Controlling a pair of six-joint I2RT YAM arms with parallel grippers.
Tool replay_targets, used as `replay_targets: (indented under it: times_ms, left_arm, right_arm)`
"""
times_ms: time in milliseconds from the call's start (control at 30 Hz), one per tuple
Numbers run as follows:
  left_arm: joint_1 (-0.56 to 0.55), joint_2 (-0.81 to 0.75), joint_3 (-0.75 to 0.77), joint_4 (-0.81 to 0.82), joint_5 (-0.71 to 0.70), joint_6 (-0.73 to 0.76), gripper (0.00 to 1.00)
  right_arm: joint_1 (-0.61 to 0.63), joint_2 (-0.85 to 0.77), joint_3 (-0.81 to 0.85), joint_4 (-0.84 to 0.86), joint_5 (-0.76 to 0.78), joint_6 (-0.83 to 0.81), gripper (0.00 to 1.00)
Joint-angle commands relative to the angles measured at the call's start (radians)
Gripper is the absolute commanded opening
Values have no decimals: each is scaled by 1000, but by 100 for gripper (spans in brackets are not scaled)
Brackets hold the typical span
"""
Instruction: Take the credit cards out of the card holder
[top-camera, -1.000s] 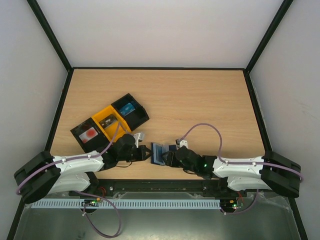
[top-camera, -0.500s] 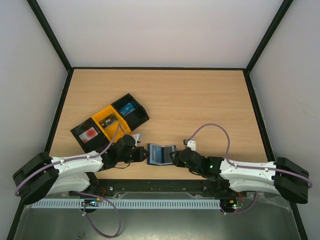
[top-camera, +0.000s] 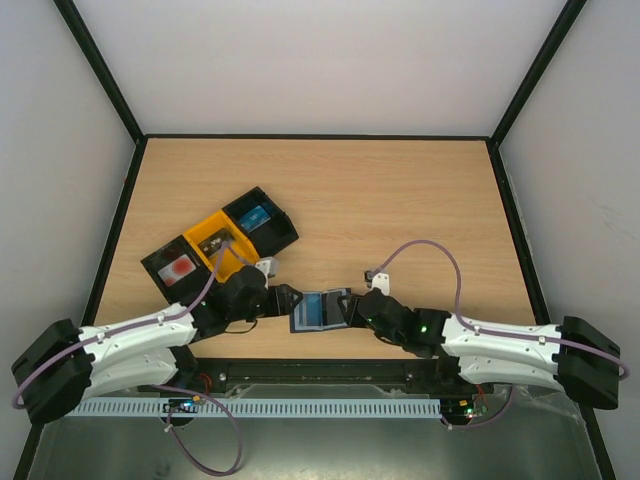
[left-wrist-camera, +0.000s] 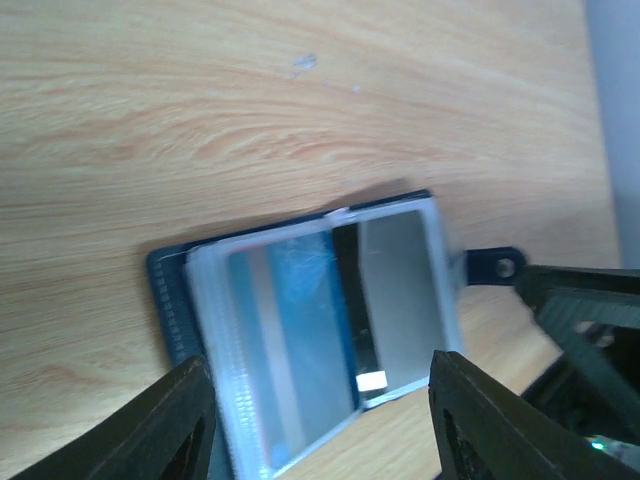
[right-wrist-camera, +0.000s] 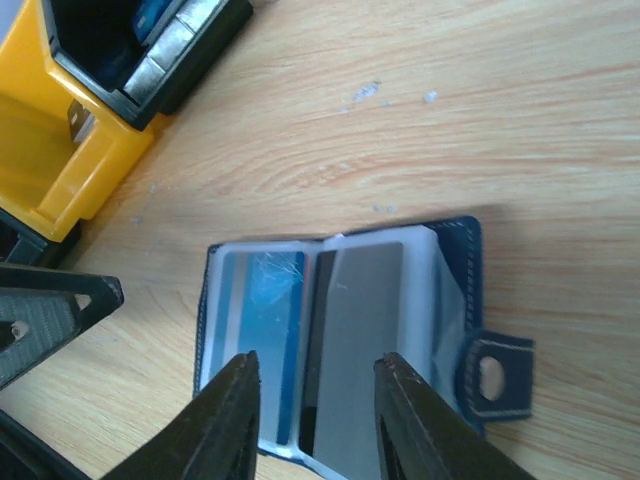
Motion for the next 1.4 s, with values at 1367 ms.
replay_targets:
  times_ms: [1367]
  left_arm:
    - [-56,468,-12,625,155,-111,38]
  right_arm:
    - [3,271,-100,192,-73,21,22]
